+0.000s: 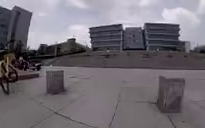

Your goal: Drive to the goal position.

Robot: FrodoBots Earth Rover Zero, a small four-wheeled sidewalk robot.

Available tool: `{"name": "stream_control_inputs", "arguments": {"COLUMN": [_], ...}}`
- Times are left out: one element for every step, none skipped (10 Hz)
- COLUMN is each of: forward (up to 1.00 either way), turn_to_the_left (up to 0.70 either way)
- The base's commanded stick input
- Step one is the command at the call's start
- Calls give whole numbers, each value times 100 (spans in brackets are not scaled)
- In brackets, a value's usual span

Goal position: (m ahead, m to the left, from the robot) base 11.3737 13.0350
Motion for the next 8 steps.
{"name": "stream_control_inputs", "arguments": {"forward": [45, 45, 45, 45, 45, 45, 45, 45], "turn_to_the_left": [0, 0, 0, 1, 19, 15, 4, 0]}}
